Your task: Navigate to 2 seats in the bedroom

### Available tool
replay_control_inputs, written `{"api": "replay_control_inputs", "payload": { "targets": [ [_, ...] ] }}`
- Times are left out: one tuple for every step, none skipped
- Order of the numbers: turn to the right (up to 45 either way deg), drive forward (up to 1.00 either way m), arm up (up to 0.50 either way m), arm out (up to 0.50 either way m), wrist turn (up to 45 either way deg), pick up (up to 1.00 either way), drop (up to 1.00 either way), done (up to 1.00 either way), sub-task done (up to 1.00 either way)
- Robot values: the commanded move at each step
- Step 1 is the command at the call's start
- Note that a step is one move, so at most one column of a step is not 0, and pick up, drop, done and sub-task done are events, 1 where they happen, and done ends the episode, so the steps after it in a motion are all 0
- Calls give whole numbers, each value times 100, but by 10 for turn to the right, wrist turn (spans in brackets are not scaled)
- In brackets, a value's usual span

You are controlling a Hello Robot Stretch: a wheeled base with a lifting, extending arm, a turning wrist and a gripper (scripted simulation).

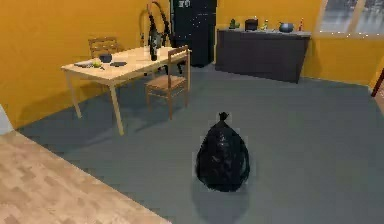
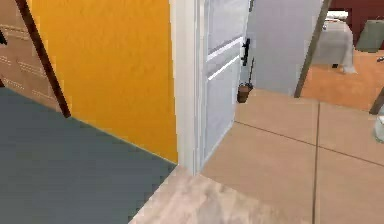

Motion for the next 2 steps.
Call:
{"api": "replay_control_inputs", "payload": {
  "targets": [
    [450, 0, 0, 0, 0, 0, 0, 0, 0],
    [450, 0, 0, 0, 0, 0, 0, 0, 0]
  ]
}}
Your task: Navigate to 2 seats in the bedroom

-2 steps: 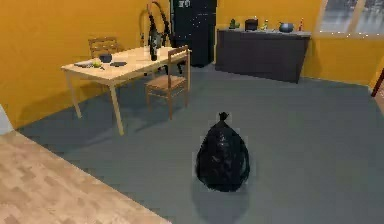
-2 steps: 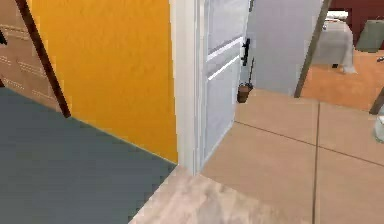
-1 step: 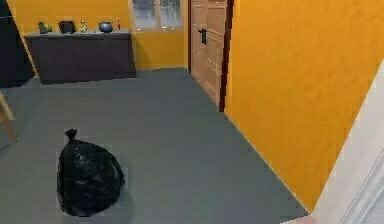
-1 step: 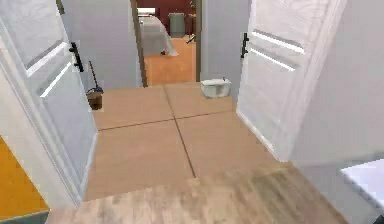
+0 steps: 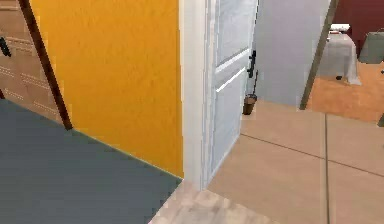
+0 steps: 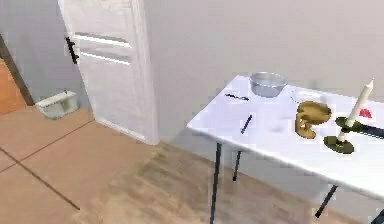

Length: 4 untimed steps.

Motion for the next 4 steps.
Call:
{"api": "replay_control_inputs", "payload": {
  "targets": [
    [360, 0, 0, 0, 0, 0, 0, 0, 0],
    [0, 100, 0, 0, 0, 0, 0, 0, 0],
    [0, 100, 0, 0, 0, 0, 0, 0, 0],
    [0, 100, 0, 0, 0, 0, 0, 0, 0]
  ]
}}
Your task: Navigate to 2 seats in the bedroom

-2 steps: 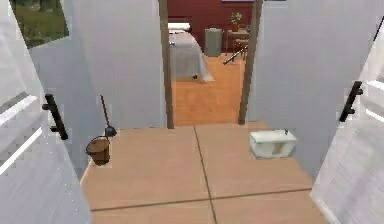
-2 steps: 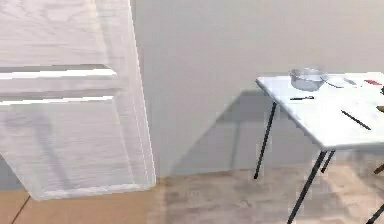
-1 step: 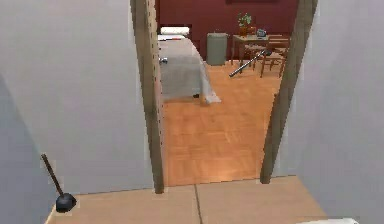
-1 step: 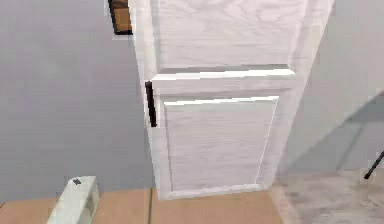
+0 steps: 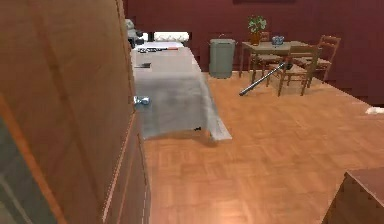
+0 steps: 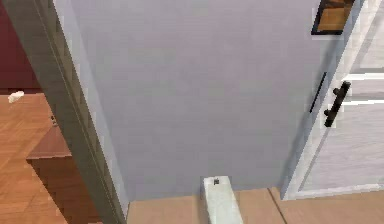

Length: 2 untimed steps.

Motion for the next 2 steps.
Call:
{"api": "replay_control_inputs", "payload": {
  "targets": [
    [60, 0, 0, 0, 0, 0, 0, 0, 0],
    [0, 45, 0, 0, 0, 0, 0, 0, 0]
  ]
}}
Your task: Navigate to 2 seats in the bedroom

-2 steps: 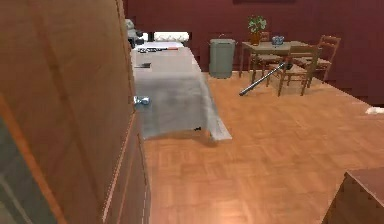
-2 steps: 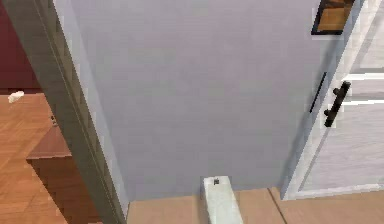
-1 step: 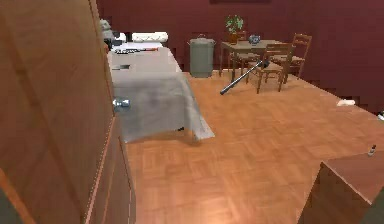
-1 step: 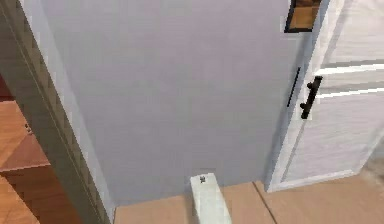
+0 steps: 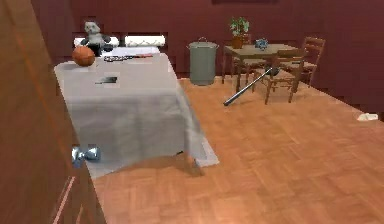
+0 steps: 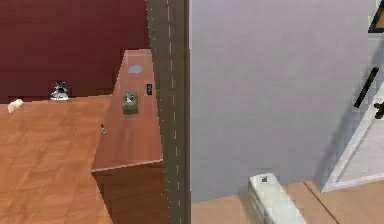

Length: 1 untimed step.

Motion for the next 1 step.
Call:
{"api": "replay_control_inputs", "payload": {
  "targets": [
    [240, 0, 0, 0, 0, 0, 0, 0, 0]
  ]
}}
